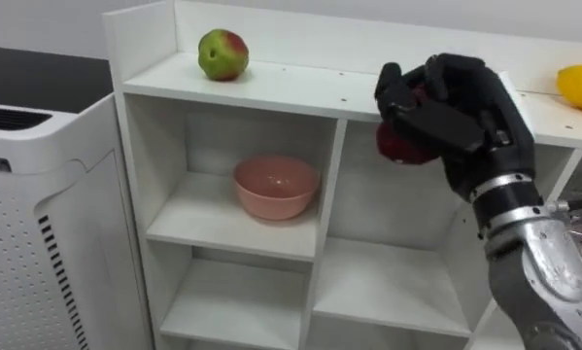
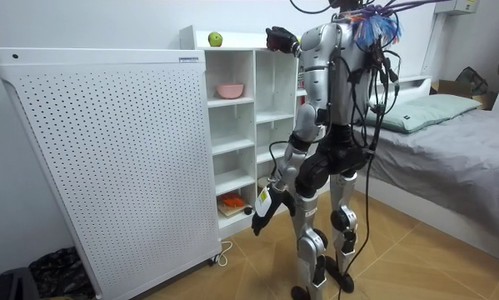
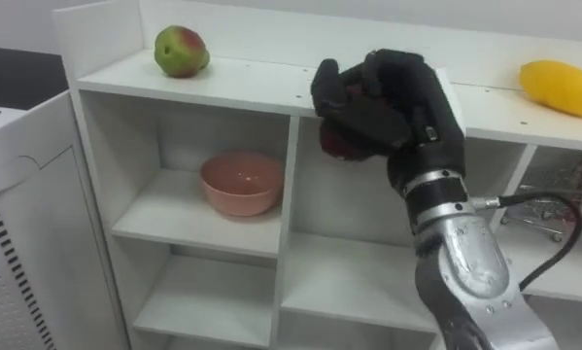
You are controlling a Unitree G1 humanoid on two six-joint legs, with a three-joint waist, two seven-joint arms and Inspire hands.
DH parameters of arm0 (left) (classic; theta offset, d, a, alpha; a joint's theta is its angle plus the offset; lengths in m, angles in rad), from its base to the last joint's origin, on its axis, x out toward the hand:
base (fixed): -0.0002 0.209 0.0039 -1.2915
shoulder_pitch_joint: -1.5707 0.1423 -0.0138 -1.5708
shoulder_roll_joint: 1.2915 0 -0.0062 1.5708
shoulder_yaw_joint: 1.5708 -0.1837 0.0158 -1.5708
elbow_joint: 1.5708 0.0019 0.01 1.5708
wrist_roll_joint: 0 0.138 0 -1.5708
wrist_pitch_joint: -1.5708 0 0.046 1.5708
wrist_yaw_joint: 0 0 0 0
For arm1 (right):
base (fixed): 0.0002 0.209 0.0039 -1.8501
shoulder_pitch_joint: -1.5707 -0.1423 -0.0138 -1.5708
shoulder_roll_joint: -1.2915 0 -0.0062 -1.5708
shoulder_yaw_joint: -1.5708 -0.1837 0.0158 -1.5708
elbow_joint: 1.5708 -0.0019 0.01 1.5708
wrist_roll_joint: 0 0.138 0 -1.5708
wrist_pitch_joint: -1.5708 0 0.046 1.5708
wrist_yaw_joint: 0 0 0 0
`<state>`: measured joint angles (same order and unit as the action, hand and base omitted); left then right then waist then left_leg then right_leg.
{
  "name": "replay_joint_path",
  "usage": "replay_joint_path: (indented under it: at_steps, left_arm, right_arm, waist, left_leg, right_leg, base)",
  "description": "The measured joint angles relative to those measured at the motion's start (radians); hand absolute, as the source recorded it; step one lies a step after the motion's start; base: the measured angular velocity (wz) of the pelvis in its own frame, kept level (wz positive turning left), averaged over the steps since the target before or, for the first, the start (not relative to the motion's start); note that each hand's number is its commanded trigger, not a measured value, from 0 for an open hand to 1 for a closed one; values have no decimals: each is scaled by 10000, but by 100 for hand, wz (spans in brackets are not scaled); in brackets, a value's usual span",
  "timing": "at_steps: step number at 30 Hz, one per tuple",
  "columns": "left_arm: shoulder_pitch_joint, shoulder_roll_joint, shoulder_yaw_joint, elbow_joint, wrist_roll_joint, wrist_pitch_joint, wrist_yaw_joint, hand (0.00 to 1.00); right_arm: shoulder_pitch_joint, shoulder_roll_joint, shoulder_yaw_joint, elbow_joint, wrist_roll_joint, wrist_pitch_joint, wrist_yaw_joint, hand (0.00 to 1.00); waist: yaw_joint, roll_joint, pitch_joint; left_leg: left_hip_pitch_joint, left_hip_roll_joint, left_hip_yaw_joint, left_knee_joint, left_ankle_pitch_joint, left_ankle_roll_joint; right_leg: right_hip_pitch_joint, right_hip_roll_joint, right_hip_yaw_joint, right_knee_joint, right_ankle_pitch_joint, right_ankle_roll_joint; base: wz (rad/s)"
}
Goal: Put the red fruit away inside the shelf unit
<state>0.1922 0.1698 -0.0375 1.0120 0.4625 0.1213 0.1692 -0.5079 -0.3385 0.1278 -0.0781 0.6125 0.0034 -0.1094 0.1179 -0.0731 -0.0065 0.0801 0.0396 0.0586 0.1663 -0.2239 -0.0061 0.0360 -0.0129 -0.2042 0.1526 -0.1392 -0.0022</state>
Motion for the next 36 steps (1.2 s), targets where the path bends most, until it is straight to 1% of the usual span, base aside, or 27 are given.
replay_joint_path:
  at_steps: [2, 4, 6, 7, 10, 11, 13, 15, 17, 18, 19, 20, 21, 22, 24, 25, 26, 28, 29, 30, 31, 32, 34, 36]
  left_arm:
    - [9, 7, -147, 55, -8, -23, 114, 0]
    - [22, 11, -277, 312, -13, -82, 177, 0]
    - [33, 12, -339, 321, -52, -71, 174, 0]
    - [69, 11, -393, 324, -234, -69, 168, 0]
    - [82, 10, -444, 322, -385, -75, 159, 0]
    - [98, 9, -445, 325, -383, -78, 159, 0]
    - [74, 11, -461, 378, -388, -88, 163, 0]
    - [-46, 12, -621, 555, -447, -95, 166, 0]
    - [-237, 11, -839, 658, -671, -142, 168, 0]
    - [-325, 12, -851, 696, -812, -200, 176, 0]
    - [-394, 11, -861, 770, -978, -214, 184, 0]
    - [-440, 12, -875, 816, -1108, -212, 189, 0]
    - [-503, 15, -891, 893, -1333, -230, 209, 0]
    - [-526, 15, -928, 902, -1461, -246, 233, 0]
    - [-715, -15, -1231, 1124, -1822, -411, 357, 0]
    - [-733, -30, -1273, 1140, -1920, -433, 398, 0]
    - [-792, -42, -1287, 1215, -1977, -489, 476, 0]
    - [-1078, -66, -1323, 1439, -1976, -531, 627, 0]
    - [-1128, -83, -1322, 1475, -1990, -552, 654, 0]
    - [-1158, -122, -1321, 1464, -2203, -601, 677, 0]
    - [-1255, -192, -1309, 1469, -2393, -604, 680, 0]
    - [-1321, -218, -1310, 1472, -2449, -601, 683, 0]
    - [-1516, -297, -1367, 1452, -2816, -600, 791, 0]
    - [-1677, -312, -1705, 1449, -3065, -596, 868, 0]
  right_arm:
    - [255, 68, 102, 0, 468, 0, 332, 100]
    - [631, 346, 183, -1, 1046, -2, 503, 100]
    - [1000, 365, 384, -1, 1547, -5, 688, 100]
    - [1300, 376, 552, 47, 1843, -18, 812, 100]
    - [2040, 448, 780, 173, 2381, -8, 1054, 100]
    - [2234, 570, 838, 417, 2559, -9, 1222, 100]
    - [2358, 891, 863, 1248, 2660, -15, 1303, 100]
    - [2388, 1031, 882, 1965, 2759, -15, 1332, 100]
    - [2390, 1042, 928, 2392, 3172, -15, 1326, 100]
    - [2379, 1098, 965, 2627, 3518, -137, 1369, 100]
    - [2383, 1156, 1085, 3166, 3731, -374, 1458, 100]
    - [2383, 1206, 1116, 3492, 3778, -430, 1470, 100]
    - [2382, 1349, 1157, 4158, 3799, -479, 1460, 100]
    - [2383, 1429, 1157, 4469, 3813, -482, 1455, 100]
    - [2391, 1607, 1161, 5396, 4002, -485, 1431, 100]
    - [2391, 1652, 1161, 5567, 4117, -495, 1427, 100]
    - [2393, 1758, 1159, 5864, 4338, -545, 1410, 100]
    - [2374, 1888, 1146, 6311, 4909, -727, 1293, 100]
    - [2358, 1904, 1144, 6433, 5118, -745, 1268, 100]
    - [2249, 1919, 1126, 6678, 5502, -745, 1220, 100]
    - [2066, 1953, 928, 6959, 5760, -745, 1179, 100]
    - [1992, 1973, 792, 7068, 5819, -762, 1153, 100]
    - [1425, 1981, 401, 7806, 6354, -795, 1098, 100]
    - [1096, 1945, 181, 8271, 6652, -814, 1061, 100]
  waist:
    - [7, 18, 22]
    - [53, 48, 42]
    - [42, 80, 67]
    - [33, 126, 104]
    - [61, 141, 114]
    - [43, 186, 138]
    - [-13, 219, 133]
    - [-22, 263, 131]
    - [10, 314, 123]
    - [-5, 330, 129]
    - [-9, 346, 125]
    - [-12, 361, 130]
    - [-15, 371, 137]
    - [-20, 376, 140]
    - [-36, 488, 222]
    - [-26, 508, 226]
    - [-28, 543, 248]
    - [-7, 597, 287]
    - [7, 615, 300]
    - [19, 670, 359]
    - [21, 718, 407]
    - [34, 730, 420]
    - [115, 798, 509]
    - [170, 864, 584]
  left_leg:
    - [7, 4, 86, 3, 0, 0]
    - [12, 18, 117, 6, 0, 0]
    - [-2, 22, 145, 15, 0, 0]
    - [-11, 22, 164, 13, 0, 0]
    - [-63, 18, 179, 15, -1, 1]
    - [-118, 18, 201, 23, -1, 1]
    - [-300, 19, 211, 74, -1, 2]
    - [-442, 19, 215, 140, -1, 3]
    - [-733, 15, 221, 251, 0, 3]
    - [-909, 15, 212, 353, 1, 5]
    - [-1006, 20, 199, 384, 3, 6]
    - [-1056, 26, 185, 402, 4, 8]
    - [-1133, 19, 181, 422, 14, 20]
    - [-1229, 16, 181, 473, 14, 21]
    - [-1632, -2, 186, 716, 15, 22]
    - [-1757, -4, 201, 776, 15, 23]
    - [-2110, -9, 198, 977, 14, 24]
    - [-2841, -16, 157, 1391, 14, 26]
    - [-2985, -26, 152, 1485, 23, 41]
    - [-3267, -61, 119, 1653, 42, 71]
    - [-3701, -159, 33, 1935, 55, 97]
    - [-3919, -209, 1, 2060, 64, 114]
    - [-4848, -340, -83, 2586, 107, 188]
    - [-5553, -386, -136, 3046, 93, 208]
  right_leg:
    - [1, 5, 12, 0, 0, 0]
    - [-4, 15, 10, -4, 0, 0]
    - [-27, 18, 21, -9, 2, -4]
    - [-28, 18, 31, -7, 3, -6]
    - [-82, 14, 45, 9, 5, -9]
    - [-145, 14, 68, 22, 13, -19]
    - [-319, 12, 74, 47, 36, -42]
    - [-449, 3, 70, 82, 42, -50]
    - [-762, -21, 67, 215, 43, -52]
    - [-955, -27, 69, 258, 59, -77]
    - [-1072, -30, 71, 329, 59, -78]
    - [-1107, -31, 60, 367, 59, -78]
    - [-1176, -43, 53, 374, 59, -78]
    - [-1245, -51, 54, 395, 59, -78]
    - [-1643, -124, 30, 644, 58, -80]
    - [-1786, -141, 36, 742, 58, -80]
    - [-2135, -185, 21, 970, 56, -83]
    - [-2869, -300, -136, 1460, 43, -103]
    - [-3021, -336, -177, 1572, 34, -116]
    - [-3318, -409, -187, 1824, 19, -133]
    - [-3766, -526, -201, 2160, -52, -193]
    - [-3974, -589, -199, 2295, -102, -212]
    - [-4893, -776, -176, 2885, -156, -274]
    - [-5501, -883, -163, 3343, -232, -330]
  base:
    - [-5]
    - [-4]
    - [-4]
    - [0]
    - [0]
    - [-4]
    - [-2]
    - [0]
    - [-3]
    - [0]
    - [0]
    - [0]
    - [0]
    - [0]
    - [2]
    - [0]
    - [0]
    - [11]
    - [16]
    - [14]
    - [14]
    - [14]
    - [14]
    - [17]
